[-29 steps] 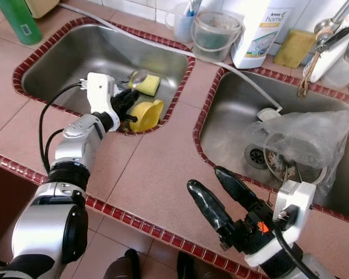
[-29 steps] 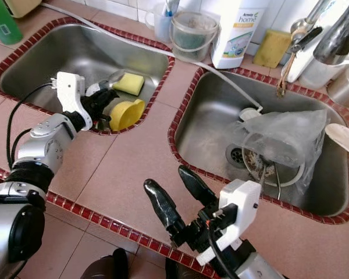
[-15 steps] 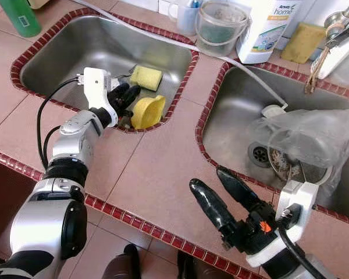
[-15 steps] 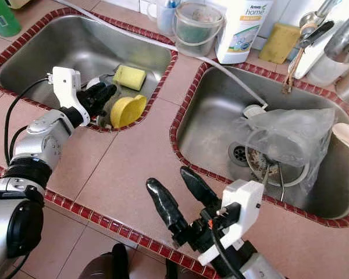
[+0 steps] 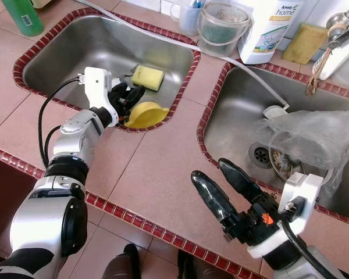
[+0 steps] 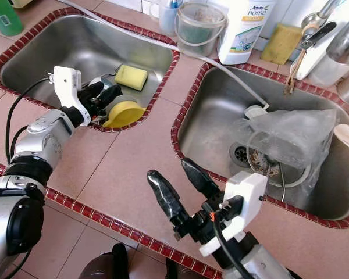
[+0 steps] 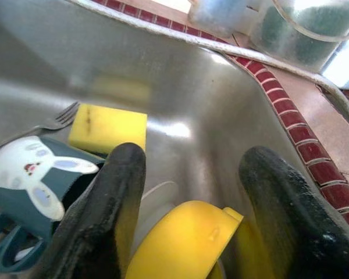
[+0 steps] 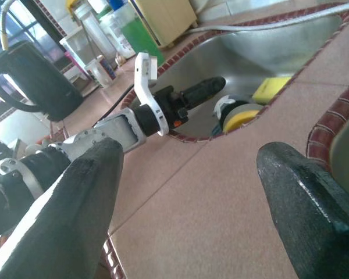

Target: Kitchen organization

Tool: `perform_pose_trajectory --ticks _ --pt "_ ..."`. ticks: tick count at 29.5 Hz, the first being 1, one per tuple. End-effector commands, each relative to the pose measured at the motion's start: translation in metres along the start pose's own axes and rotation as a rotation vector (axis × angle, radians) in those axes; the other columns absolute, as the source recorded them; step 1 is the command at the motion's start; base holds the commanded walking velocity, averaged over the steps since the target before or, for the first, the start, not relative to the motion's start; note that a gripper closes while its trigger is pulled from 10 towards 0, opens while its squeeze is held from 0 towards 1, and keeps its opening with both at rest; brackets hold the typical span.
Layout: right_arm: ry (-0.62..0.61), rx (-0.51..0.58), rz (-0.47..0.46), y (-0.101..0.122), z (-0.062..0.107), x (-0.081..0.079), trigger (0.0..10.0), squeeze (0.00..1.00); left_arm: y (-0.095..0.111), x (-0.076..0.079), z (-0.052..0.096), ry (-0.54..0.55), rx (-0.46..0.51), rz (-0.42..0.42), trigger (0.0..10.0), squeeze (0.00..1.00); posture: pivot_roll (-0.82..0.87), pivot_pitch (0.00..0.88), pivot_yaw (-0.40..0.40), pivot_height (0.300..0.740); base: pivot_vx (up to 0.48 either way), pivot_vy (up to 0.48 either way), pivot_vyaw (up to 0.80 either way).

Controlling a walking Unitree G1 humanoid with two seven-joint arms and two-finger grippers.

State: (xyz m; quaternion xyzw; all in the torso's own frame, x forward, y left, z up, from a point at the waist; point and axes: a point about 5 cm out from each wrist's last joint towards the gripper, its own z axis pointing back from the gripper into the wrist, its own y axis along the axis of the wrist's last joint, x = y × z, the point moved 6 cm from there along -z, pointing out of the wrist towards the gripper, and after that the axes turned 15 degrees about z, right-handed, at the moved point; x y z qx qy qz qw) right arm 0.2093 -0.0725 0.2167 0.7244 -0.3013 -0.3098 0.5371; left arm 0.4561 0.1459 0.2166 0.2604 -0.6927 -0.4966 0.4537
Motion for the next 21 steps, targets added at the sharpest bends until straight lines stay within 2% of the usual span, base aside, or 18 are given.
perform_pose_trajectory --ticks 1,7,10,13,17,18,19,20,21 --pt "-0.019 0.011 0.008 -0.001 -0.001 0.007 10.0 0.0 -0.001 -0.005 0.005 0.003 0.008 0.013 10.0 1.0 -0.14 0.241 -0.031 0.74 0.0 0.0 0.0" --pt "-0.053 0.048 0.048 -0.002 -0.017 0.025 10.0 0.0 -0.013 0.002 0.01 -0.03 0.015 0.026 10.0 1.0 -0.1 0.187 -0.019 0.74 0.0 0.0 0.0" --pt "-0.064 0.057 0.058 -0.002 -0.021 0.03 10.0 0.0 -0.014 0.003 0.011 -0.032 0.025 0.038 10.0 1.0 -0.09 0.172 -0.016 0.74 0.0 0.0 0.0" --pt "-0.093 0.086 0.102 0.0 -0.029 0.042 10.0 0.0 -0.014 0.01 0.014 -0.05 0.046 0.039 10.0 1.0 -0.08 0.132 -0.01 0.74 0.0 0.0 0.0" --pt "-0.113 0.098 0.138 -0.001 -0.036 0.052 10.0 0.0 -0.012 0.013 0.014 -0.036 0.069 0.024 10.0 1.0 -0.07 0.103 -0.005 0.74 0.0 0.0 0.0" --pt "-0.14 0.111 0.167 -0.001 -0.041 0.062 10.0 0.0 -0.011 0.016 0.015 -0.038 0.087 0.002 10.0 1.0 -0.07 0.072 -0.001 0.74 0.0 0.0 0.0" --pt "-0.14 0.111 0.167 -0.001 -0.041 0.062 10.0 0.0 -0.011 0.016 0.015 -0.038 0.087 0.002 10.0 1.0 -0.07 0.072 -0.001 0.74 0.0 0.0 0.0" --pt "-0.163 0.125 0.188 0.0 -0.044 0.069 10.0 0.0 -0.01 0.018 0.017 -0.034 0.102 0.001 10.0 0.19 -0.07 0.057 0.002 0.74 0.0 0.0 0.0" --pt "-0.179 0.133 0.203 0.001 -0.045 0.073 10.0 0.0 -0.01 0.021 0.018 -0.032 0.112 -0.007 10.0 0.0 -0.07 0.046 0.002 0.74 0.0 0.0 0.0"
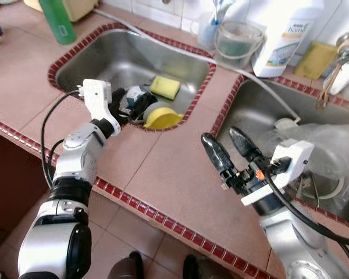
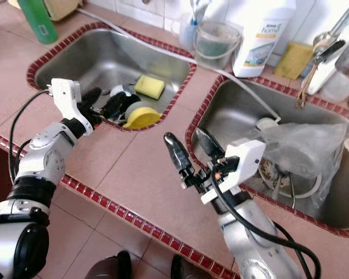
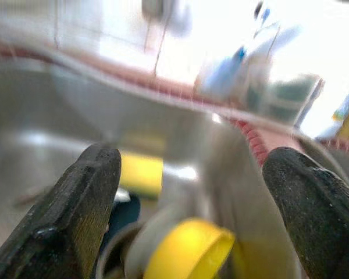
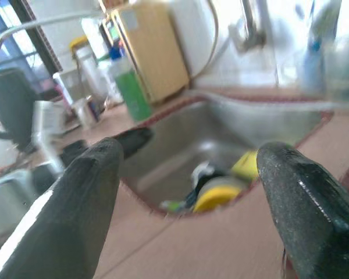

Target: Kitchen organization

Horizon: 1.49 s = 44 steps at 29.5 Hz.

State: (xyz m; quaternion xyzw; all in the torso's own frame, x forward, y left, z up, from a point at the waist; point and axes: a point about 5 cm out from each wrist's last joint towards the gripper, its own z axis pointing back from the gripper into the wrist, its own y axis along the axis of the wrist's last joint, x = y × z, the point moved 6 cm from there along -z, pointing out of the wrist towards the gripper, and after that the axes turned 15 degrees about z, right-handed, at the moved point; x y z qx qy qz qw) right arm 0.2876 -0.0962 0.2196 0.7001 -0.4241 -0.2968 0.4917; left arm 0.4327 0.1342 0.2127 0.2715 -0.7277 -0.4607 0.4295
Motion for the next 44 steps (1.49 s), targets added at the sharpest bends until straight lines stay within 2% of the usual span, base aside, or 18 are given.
perform_pose_trajectory --ticks 1,5,8,12,17,19,24,27,33,44 --pt "-0.027 0.01 0.03 -0.001 0.0 0.008 10.0 0.0 0.0 0.003 0.002 0.001 0.007 -0.022 10.0 0.0 -0.07 0.043 0.001 0.74 0.0 0.0 0.0" --pt "-0.053 0.017 0.056 -0.004 -0.005 0.015 10.0 0.0 -0.002 0.006 0.003 0.008 0.018 -0.008 10.0 0.0 -0.09 0.018 0.001 0.74 0.0 0.0 0.0" --pt "-0.081 0.023 0.087 -0.007 -0.009 0.024 10.0 0.0 -0.005 0.01 0.004 0.015 0.044 -0.041 10.0 0.0 -0.09 0.0 -0.001 0.74 0.0 0.0 0.0" --pt "-0.11 0.029 0.127 -0.01 -0.011 0.033 10.0 0.0 -0.011 0.015 0.006 0.025 0.057 -0.016 10.0 0.0 -0.1 0.0 -0.002 0.74 0.0 0.0 0.0" --pt "-0.168 0.03 0.176 -0.015 -0.014 0.045 10.0 0.0 -0.031 0.018 0.012 0.054 0.037 0.031 10.0 0.0 -0.1 0.0 -0.004 0.74 0.0 0.0 0.0" --pt "-0.174 0.03 0.182 -0.019 -0.015 0.044 10.0 0.0 -0.04 0.019 0.016 0.072 0.021 0.058 10.0 0.0 -0.1 0.0 -0.002 0.74 0.0 0.0 0.0" --pt "-0.18 0.019 0.208 -0.026 -0.015 0.044 10.0 0.0 -0.048 0.02 0.02 0.084 0.014 0.078 10.0 0.0 -0.1 0.0 -0.006 0.74 0.0 0.0 0.0" --pt "-0.214 0.003 0.241 -0.032 -0.013 0.049 10.0 0.0 -0.054 0.021 0.024 0.09 0.007 0.081 10.0 0.0 -0.09 0.0 -0.011 0.74 0.0 0.0 0.0" --pt "-0.29 -0.042 0.308 -0.04 -0.008 0.064 10.0 0.0 -0.056 0.017 0.03 0.119 0.005 0.093 10.0 0.0 -0.09 0.0 -0.017 0.74 0.0 0.0 0.0" --pt "-0.286 -0.056 0.334 -0.047 -0.01 0.064 10.0 0.0 -0.057 0.019 0.032 0.125 0.001 0.094 10.0 0.0 -0.08 0.0 -0.028 0.74 0.0 0.0 0.0"
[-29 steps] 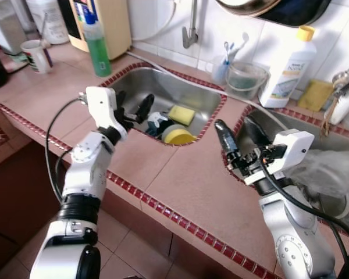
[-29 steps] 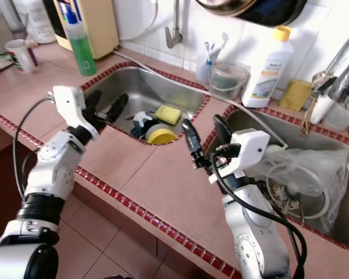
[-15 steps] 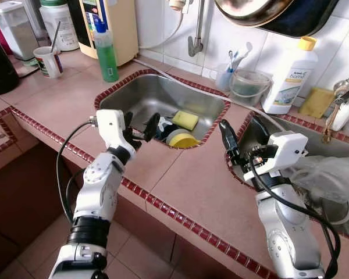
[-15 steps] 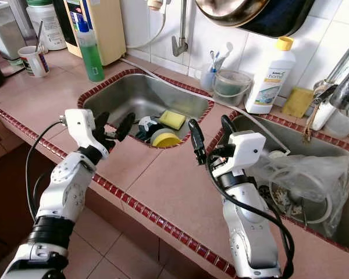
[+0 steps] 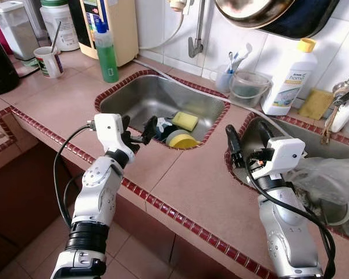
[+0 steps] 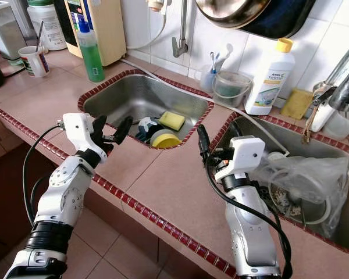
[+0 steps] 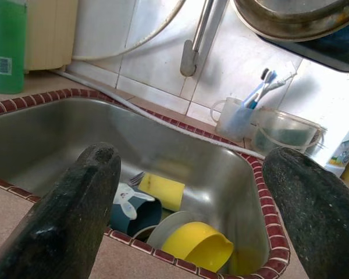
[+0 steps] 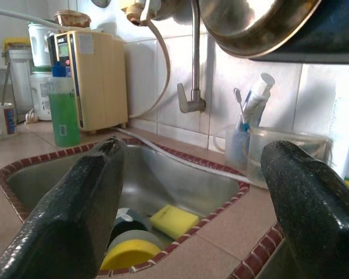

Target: Kitchen organization

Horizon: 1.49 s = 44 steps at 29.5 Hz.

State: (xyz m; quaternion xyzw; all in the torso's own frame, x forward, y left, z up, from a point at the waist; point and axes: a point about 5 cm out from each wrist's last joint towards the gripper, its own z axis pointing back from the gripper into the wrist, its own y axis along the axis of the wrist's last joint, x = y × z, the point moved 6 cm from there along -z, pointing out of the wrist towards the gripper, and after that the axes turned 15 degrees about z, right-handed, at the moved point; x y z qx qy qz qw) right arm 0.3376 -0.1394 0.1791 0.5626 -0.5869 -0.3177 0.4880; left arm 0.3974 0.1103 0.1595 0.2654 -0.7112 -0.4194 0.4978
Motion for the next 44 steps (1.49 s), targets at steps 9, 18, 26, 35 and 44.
perform_pose_trajectory --ticks 9,18,26,35,44 --pt "0.0 -0.016 0.041 -0.005 -0.001 0.0 10.0 0.0 -0.001 0.005 0.002 -0.009 -0.008 0.007 10.0 0.0 -0.08 0.0 -0.03 0.74 0.0 0.23 0.0" --pt "0.015 -0.024 0.045 -0.008 0.0 -0.006 10.0 0.0 -0.002 0.007 0.003 -0.014 -0.012 -0.001 10.0 0.0 -0.07 0.0 -0.03 0.74 0.0 0.348 0.0" --pt "0.026 -0.029 0.045 -0.009 0.002 -0.009 10.0 0.0 -0.002 0.005 0.005 -0.01 -0.016 -0.002 10.0 0.0 -0.07 0.0 -0.038 0.74 0.0 0.35 0.0" --pt "0.031 -0.033 0.044 -0.01 0.002 -0.011 10.0 0.0 -0.003 0.008 0.006 -0.015 -0.023 0.003 10.0 0.0 -0.07 0.0 -0.04 0.74 0.0 0.35 0.0" --pt "0.028 -0.07 0.058 -0.017 0.0 -0.01 10.0 0.0 -0.007 0.018 0.001 -0.053 -0.056 0.0 10.0 0.0 -0.05 0.0 -0.05 0.74 0.0 0.097 -0.07"
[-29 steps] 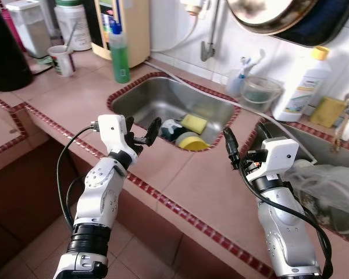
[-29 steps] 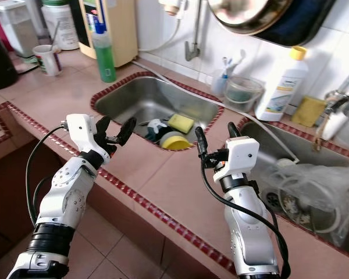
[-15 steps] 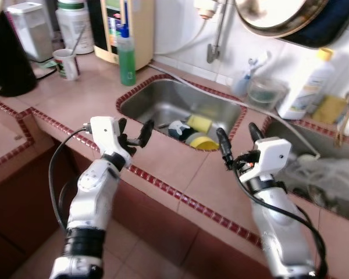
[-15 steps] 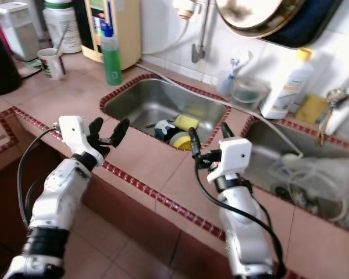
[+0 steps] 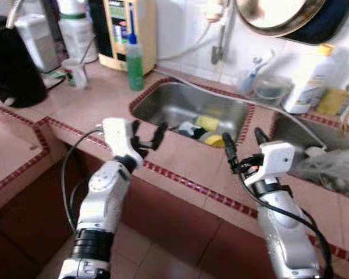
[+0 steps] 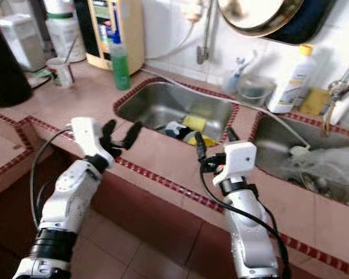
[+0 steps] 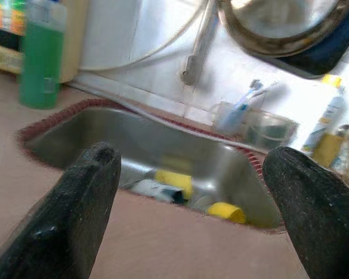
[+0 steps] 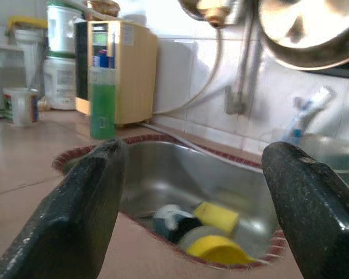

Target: Kitchen organization

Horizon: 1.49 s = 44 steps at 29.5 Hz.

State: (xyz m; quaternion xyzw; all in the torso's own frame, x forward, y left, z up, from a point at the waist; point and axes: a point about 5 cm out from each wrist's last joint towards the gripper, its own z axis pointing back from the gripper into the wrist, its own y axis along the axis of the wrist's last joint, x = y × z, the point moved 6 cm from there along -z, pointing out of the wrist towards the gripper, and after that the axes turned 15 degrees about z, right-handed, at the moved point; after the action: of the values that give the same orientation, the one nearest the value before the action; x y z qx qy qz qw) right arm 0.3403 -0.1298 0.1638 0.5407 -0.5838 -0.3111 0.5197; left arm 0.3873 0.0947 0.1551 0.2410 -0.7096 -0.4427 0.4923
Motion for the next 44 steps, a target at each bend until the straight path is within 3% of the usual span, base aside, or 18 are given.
perform_pose_trajectory --ticks 1,7,16,25,27,31,44 --pt "-0.006 -0.02 0.001 -0.003 -0.001 0.002 10.0 0.0 0.005 0.005 -0.005 -0.017 -0.002 -0.005 10.0 0.0 -0.05 0.0 -0.051 0.74 0.0 0.0 -0.79" --pt "-0.001 -0.029 -0.015 -0.005 -0.004 -0.002 10.0 0.0 0.004 0.01 -0.008 -0.036 -0.015 -0.022 10.0 0.0 -0.04 0.0 -0.055 0.74 0.0 0.0 -0.77" --pt "-0.005 -0.035 -0.012 -0.005 -0.008 -0.002 10.0 0.0 0.012 0.002 -0.007 -0.009 0.006 -0.027 10.0 0.0 -0.03 0.0 -0.055 0.74 0.0 0.0 -0.75" --pt "-0.009 -0.045 0.003 -0.007 -0.01 0.0 10.0 0.0 0.013 0.0 -0.005 0.017 0.009 0.028 10.0 0.0 -0.03 0.0 -0.059 0.74 0.0 0.0 -0.71" --pt "-0.008 -0.049 0.008 -0.007 -0.011 0.0 10.0 0.0 0.007 -0.002 -0.005 0.04 -0.027 0.075 10.0 0.0 -0.03 0.0 -0.068 0.74 -0.163 0.0 -0.68" --pt "-0.012 -0.051 0.016 -0.008 -0.011 0.0 10.0 0.0 0.008 -0.004 -0.004 0.05 -0.013 0.072 10.0 0.0 -0.03 0.0 -0.071 0.74 -0.425 0.0 -0.66" --pt "0.004 -0.029 0.021 -0.006 -0.012 -0.002 10.0 0.0 0.007 -0.002 0.001 0.049 -0.004 0.061 10.0 0.0 -0.02 0.0 -0.086 0.74 -0.039 0.0 0.0"
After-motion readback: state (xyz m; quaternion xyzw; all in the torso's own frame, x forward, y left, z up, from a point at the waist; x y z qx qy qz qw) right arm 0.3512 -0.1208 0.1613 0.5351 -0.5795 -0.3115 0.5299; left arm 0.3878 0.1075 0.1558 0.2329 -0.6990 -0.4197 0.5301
